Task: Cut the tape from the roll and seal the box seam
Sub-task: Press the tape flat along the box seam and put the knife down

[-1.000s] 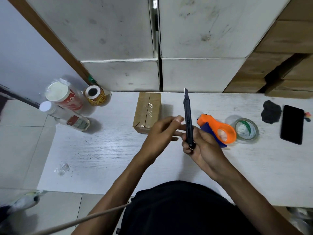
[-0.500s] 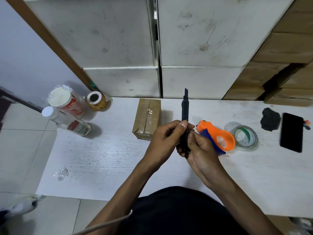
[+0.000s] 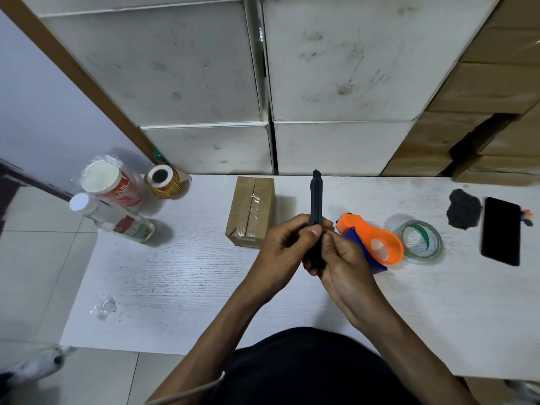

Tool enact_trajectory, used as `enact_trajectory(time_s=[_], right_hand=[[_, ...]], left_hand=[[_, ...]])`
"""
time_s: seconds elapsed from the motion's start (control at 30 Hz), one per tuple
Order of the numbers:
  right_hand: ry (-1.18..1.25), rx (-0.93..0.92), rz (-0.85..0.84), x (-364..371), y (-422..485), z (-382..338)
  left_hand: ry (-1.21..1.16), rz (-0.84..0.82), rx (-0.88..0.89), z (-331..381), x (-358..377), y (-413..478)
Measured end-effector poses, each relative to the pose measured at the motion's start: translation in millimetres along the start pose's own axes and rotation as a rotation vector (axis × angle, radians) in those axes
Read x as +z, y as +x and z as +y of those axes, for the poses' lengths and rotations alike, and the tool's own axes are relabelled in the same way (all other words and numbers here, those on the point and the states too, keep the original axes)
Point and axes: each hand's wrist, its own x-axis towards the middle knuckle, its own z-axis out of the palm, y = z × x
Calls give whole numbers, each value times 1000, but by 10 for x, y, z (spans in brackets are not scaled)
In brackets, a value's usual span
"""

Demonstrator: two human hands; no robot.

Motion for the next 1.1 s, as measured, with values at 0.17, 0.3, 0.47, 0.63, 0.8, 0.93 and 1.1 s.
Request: enact_trajectory(time_s=[0.17, 0.3, 0.47, 0.63, 0.8, 0.93, 1.1], right_hand=[[19, 6, 8, -10, 3, 25], [62, 9, -11, -8, -1, 8], [-100, -7, 22, -31, 22, 2], [-205, -19, -4, -153, 36, 18], [-498, -76, 182, -261, 112, 217], [-527, -66, 256, -373, 318, 368], [-699, 35, 268, -624, 583, 688]], left_hand=[[-18, -32, 18, -50, -17, -22], [7, -37, 18, -72, -25, -19], [26, -5, -25, -177, -7, 40], [-40, 56, -131, -195, -36, 113], [73, 17, -170, -280, -63, 215], [58, 158, -165, -302, -186, 295], [94, 348, -58, -75, -671, 243]])
